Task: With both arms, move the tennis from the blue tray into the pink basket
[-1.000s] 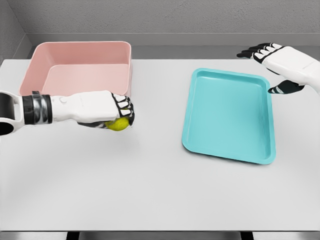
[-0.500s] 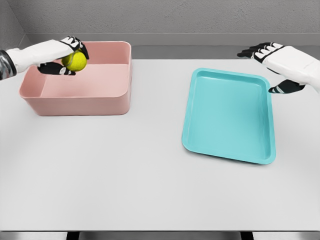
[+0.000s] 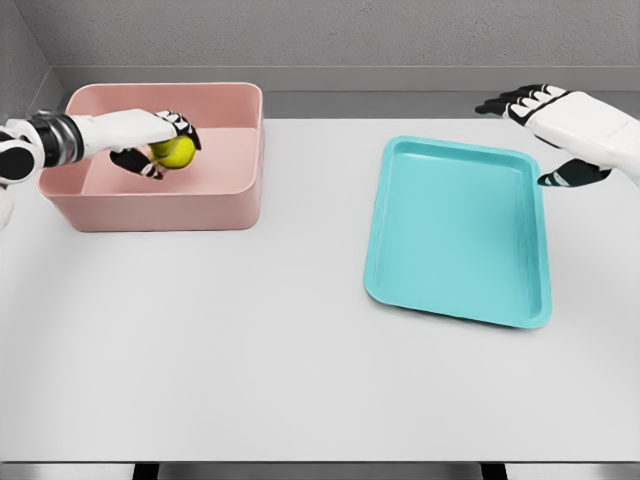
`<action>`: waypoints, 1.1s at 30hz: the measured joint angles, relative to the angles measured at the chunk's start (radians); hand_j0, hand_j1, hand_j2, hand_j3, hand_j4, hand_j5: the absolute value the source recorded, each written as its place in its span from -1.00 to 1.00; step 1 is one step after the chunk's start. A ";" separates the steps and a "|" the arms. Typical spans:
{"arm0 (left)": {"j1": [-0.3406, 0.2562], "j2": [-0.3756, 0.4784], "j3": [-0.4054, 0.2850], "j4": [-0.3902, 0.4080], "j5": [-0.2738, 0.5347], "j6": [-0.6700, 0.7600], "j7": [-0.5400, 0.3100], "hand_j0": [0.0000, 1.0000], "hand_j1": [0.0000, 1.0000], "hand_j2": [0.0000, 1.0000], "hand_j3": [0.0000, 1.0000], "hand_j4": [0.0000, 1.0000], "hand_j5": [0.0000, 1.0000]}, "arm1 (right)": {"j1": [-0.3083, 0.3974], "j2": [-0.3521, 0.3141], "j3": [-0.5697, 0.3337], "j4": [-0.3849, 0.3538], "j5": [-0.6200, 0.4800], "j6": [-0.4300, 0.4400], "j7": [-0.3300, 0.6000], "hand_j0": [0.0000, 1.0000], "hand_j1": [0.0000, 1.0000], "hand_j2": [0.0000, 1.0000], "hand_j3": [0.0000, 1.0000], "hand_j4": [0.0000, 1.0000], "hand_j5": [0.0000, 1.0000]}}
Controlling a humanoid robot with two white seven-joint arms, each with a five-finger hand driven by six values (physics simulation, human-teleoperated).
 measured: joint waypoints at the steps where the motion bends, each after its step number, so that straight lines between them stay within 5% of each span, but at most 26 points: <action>1: 0.000 0.000 -0.001 0.001 -0.002 0.000 0.001 1.00 1.00 1.00 1.00 1.00 1.00 | 0.000 0.000 0.000 0.000 0.000 0.000 0.000 1.00 1.00 1.00 1.00 1.00 1.00; 7: -0.005 0.003 0.005 0.002 0.007 0.000 0.006 1.00 1.00 1.00 1.00 1.00 1.00 | 0.002 -0.001 0.000 -0.001 0.000 0.000 0.000 1.00 1.00 1.00 1.00 1.00 1.00; 11: -0.005 0.013 0.010 -0.006 0.098 0.000 0.015 1.00 1.00 1.00 1.00 1.00 1.00 | 0.002 -0.001 0.000 -0.001 0.000 0.000 0.000 1.00 1.00 1.00 1.00 1.00 1.00; 18: 0.051 0.073 0.037 -0.071 0.217 0.001 0.230 1.00 1.00 1.00 1.00 1.00 1.00 | 0.002 -0.002 0.000 0.000 0.000 0.000 0.000 1.00 1.00 1.00 1.00 1.00 1.00; 27: 0.356 0.278 0.144 -0.558 0.339 0.001 0.326 1.00 1.00 1.00 1.00 1.00 1.00 | 0.002 -0.002 0.000 0.001 0.000 0.000 0.000 1.00 1.00 1.00 1.00 1.00 1.00; 33: 0.442 0.319 0.211 -0.719 0.359 0.002 0.328 1.00 1.00 1.00 1.00 1.00 1.00 | 0.002 -0.003 0.000 0.001 0.000 0.000 0.000 1.00 1.00 1.00 1.00 1.00 1.00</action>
